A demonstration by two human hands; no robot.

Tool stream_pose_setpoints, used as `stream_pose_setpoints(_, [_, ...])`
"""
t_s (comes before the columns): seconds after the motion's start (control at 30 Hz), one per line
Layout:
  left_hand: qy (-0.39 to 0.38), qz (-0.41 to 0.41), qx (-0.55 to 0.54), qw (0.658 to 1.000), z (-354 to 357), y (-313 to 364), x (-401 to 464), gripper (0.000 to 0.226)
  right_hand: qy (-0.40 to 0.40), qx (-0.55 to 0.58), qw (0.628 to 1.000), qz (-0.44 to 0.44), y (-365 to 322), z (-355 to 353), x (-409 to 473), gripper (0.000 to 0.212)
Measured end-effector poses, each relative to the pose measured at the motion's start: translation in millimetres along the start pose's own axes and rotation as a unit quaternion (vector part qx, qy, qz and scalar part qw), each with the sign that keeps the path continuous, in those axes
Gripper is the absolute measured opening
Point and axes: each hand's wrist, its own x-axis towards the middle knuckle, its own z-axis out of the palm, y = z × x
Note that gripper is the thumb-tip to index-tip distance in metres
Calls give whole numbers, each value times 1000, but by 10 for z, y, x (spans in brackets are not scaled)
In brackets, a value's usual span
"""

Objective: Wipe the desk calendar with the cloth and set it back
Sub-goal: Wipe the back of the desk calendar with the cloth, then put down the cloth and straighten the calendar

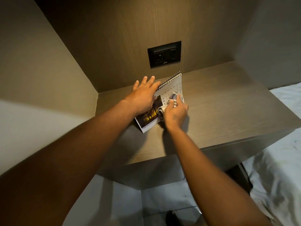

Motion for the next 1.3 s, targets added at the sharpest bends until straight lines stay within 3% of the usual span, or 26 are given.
stream_pose_setpoints(0.07, [-4,5,-2,1000,-8,-12,-12,68,-2,-24,1000,-10,85,193,-370,53])
stream_pose_setpoints(0.17, [10,6,-3,1000,-36,47,36,68,-10,33,999,10,58,265,-522,52])
stream_pose_setpoints(0.33, [22,16,-11,1000,-115,181,146,67,48,83,995,17,-265,-72,213,48])
stream_pose_setpoints(0.4, [15,7,-12,1000,-85,140,122,68,37,74,996,19,-339,-155,384,49])
stream_pose_setpoints(0.5, [1,-1,-15,1000,-46,70,61,69,-14,-97,995,-28,-275,-349,486,49])
stream_pose_setpoints(0.57, [-7,-4,-8,1000,-18,16,18,70,-52,-301,950,-70,-130,-518,457,38])
stream_pose_setpoints(0.63, [-12,-9,-1,1000,20,-58,-1,71,-78,-429,894,-104,57,-618,339,37])
stream_pose_setpoints(0.7, [-9,-9,3,1000,39,-98,-1,72,-112,-482,860,-123,217,-648,239,53])
stream_pose_setpoints(0.83, [13,9,34,999,40,-42,0,72,-153,-501,845,-110,288,-675,281,66])
stream_pose_setpoints(0.9, [26,20,83,996,22,-25,-39,76,-174,-497,845,-94,235,-687,349,75])
stream_pose_setpoints(1.0, [115,8,119,986,-21,23,-164,84,-164,-399,898,-89,5,-755,513,88])
stream_pose_setpoints(1.03, [160,-31,97,982,-35,42,-229,86,-158,-344,921,-88,-114,-765,594,88])
stream_pose_setpoints(1.1, [216,-184,18,959,-25,62,-386,91,-161,-224,959,-62,-393,-737,755,85])
stream_pose_setpoints(1.2, [153,-377,-104,908,57,65,-597,85,-204,-98,974,14,-755,-609,926,78])
stream_pose_setpoints(1.3, [102,-389,-187,896,159,10,-638,76,-291,-80,951,73,-877,-493,936,85])
